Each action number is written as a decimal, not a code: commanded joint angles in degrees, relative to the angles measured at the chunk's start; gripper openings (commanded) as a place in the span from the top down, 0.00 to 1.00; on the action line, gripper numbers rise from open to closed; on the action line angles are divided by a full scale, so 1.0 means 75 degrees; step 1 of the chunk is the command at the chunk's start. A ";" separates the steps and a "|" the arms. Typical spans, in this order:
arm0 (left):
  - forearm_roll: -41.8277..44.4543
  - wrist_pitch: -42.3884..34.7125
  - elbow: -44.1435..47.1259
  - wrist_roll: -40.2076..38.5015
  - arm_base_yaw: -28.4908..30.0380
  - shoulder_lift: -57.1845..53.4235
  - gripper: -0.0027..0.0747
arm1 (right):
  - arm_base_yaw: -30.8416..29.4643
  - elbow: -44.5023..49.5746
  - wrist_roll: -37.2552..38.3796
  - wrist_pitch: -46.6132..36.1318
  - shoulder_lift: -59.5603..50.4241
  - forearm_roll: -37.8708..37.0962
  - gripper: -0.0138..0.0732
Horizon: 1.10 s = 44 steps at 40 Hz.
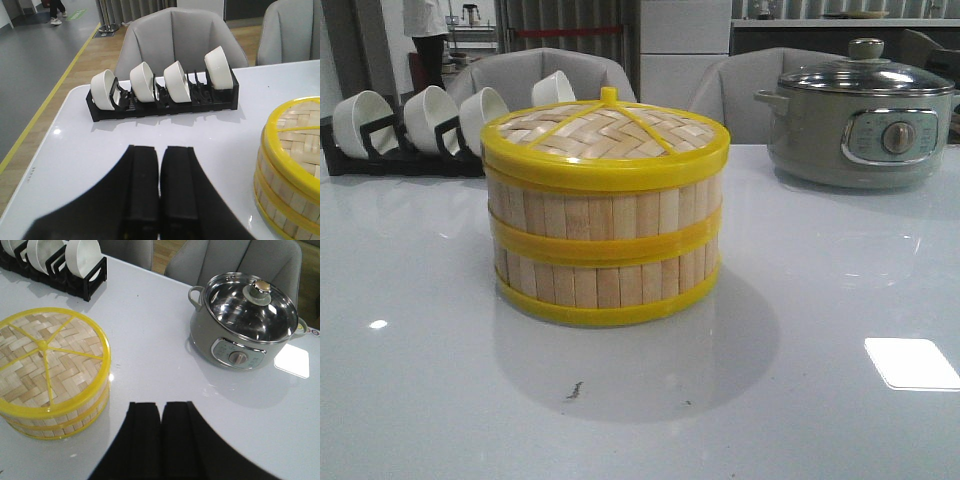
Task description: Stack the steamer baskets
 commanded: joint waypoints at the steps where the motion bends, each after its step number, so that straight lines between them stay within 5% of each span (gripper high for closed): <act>1: 0.0008 -0.0541 -0.0217 -0.0007 0.0013 -0.0011 0.85 | -0.0025 -0.0179 0.0052 -0.0678 -0.0135 -0.0250 0.78; 44: 0.0008 -0.0541 -0.0217 -0.0007 0.0013 -0.0011 0.85 | -0.0025 -0.0179 0.0052 -0.0933 0.0215 -0.0234 0.78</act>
